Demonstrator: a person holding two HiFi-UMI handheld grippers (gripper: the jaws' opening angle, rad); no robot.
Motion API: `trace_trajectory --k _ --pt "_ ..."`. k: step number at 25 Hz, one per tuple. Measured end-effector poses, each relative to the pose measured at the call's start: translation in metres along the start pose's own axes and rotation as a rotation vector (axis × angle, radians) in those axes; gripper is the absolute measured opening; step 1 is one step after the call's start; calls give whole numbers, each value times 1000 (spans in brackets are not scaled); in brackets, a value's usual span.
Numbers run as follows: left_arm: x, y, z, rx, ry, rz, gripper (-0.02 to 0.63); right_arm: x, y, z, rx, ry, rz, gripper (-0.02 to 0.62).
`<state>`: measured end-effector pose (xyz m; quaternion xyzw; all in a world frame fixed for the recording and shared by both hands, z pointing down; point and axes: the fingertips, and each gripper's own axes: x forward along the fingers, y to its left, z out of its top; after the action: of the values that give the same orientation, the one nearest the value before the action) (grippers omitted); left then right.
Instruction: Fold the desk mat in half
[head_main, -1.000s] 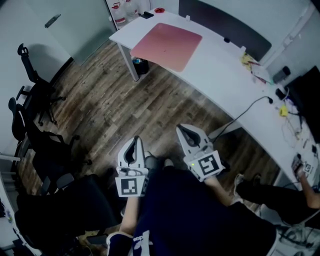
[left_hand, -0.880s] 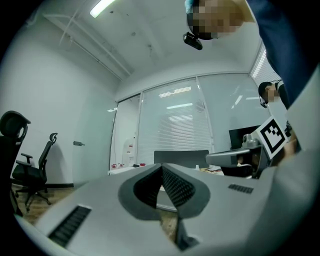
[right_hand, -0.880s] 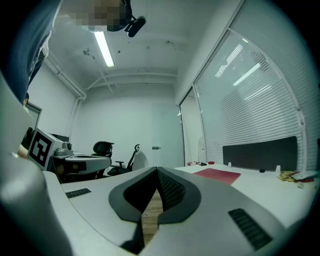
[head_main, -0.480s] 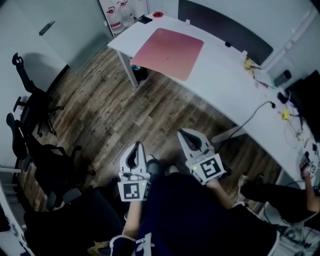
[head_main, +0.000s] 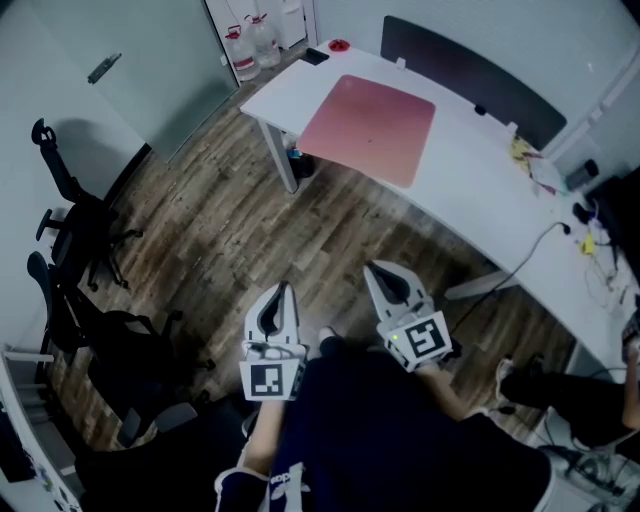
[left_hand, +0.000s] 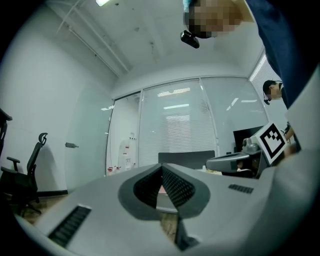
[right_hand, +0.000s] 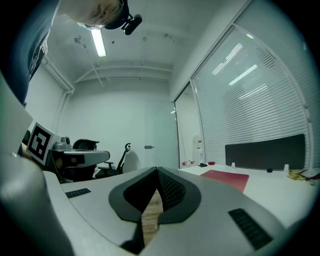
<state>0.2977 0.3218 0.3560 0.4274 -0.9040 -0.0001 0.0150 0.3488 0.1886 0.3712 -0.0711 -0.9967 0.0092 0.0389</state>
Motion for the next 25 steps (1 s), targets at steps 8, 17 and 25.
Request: trace_trajectory --k 8,17,25 --pt "13 29 -19 -10 18 -33 3 33 16 -10 -4 42 -10 3" --pt "33 55 -33 -42 55 -35 3 62 3 -15 11 64 -54 3" --pt "78 79 -32 -54 54 -12 3 109 -25 -10 4 55 -30 3"
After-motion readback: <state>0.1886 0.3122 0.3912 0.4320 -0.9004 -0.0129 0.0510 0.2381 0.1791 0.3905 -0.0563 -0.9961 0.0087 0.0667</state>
